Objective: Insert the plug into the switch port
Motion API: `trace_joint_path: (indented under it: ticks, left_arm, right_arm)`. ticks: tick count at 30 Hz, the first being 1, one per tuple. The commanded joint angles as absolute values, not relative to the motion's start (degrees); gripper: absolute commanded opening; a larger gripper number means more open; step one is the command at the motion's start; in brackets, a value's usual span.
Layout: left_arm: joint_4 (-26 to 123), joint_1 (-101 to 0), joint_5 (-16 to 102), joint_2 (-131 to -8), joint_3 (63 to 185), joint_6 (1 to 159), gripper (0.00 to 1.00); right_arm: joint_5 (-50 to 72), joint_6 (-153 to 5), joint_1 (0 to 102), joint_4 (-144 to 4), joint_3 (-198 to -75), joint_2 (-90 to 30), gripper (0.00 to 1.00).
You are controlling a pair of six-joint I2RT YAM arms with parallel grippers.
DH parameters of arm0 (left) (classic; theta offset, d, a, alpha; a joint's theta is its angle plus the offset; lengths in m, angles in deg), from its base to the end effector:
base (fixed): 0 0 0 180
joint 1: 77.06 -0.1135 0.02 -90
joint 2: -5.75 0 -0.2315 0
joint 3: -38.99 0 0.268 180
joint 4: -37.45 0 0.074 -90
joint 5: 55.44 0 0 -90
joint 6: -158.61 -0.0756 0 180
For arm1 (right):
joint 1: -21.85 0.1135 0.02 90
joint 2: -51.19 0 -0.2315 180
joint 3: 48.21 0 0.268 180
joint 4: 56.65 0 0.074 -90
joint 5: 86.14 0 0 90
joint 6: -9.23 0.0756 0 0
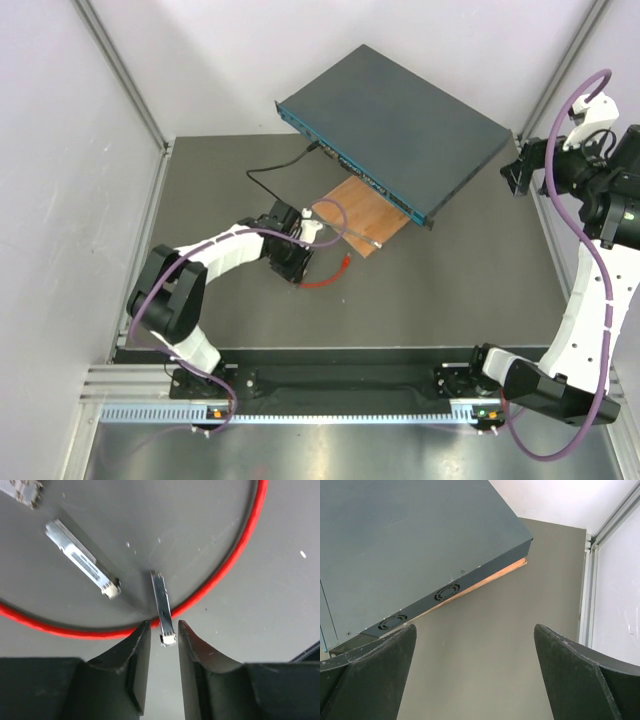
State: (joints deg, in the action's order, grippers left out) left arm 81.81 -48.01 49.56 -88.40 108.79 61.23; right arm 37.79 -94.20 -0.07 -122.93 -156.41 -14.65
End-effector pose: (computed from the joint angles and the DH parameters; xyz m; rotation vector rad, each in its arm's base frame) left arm 0.2827 -0.1794 0.0969 0.9378 2.6290 -0.4594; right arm 0.2461 -0.0535 0.4499 -0.2330 1.9036 0.1753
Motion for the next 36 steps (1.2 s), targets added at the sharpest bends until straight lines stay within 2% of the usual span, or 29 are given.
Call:
trace_joint_path:
  ticks: [1, 5, 10, 17, 24, 31, 36]
  left_arm:
    - [80.27, -47.88, 48.89, -90.57, 110.73, 61.4, 0.32]
    - [80.18, -47.88, 48.18, -91.45, 110.55, 61.22, 0.27]
    - [82.19, -47.88, 48.53, -89.79, 111.17, 60.7, 0.12]
    - [85.36, -47.88, 50.46, -74.34, 110.38, 59.47, 0.0]
    - [85.63, -47.89, 45.37, -57.37, 108.27, 53.41, 0.0]
    - [83.7, -47.88, 42.55, -42.7, 104.41, 46.3, 0.0]
    - [74.66, -47.88, 37.04, -33.64, 100.1, 36.64, 0.0]
  right_arm:
    - [38.4, -94.04, -0.3, -122.15, -156.78, -14.11, 1.0]
    - [39.45, -93.95, -0.3, -122.76, -157.04, -14.55, 1.0]
    - [42.87, -92.99, 1.36, -124.7, -156.86, -15.61, 1.0]
    - [48.58, -88.94, 11.72, -122.59, -156.42, -17.89, 1.0]
    - [54.21, -85.34, 25.09, -115.31, -154.75, -22.63, 1.0]
    - [55.01, -84.9, 34.83, -113.98, -164.75, -29.74, 1.0]
    - [54.75, -87.09, 42.84, -115.11, -168.81, -35.2, 1.0]
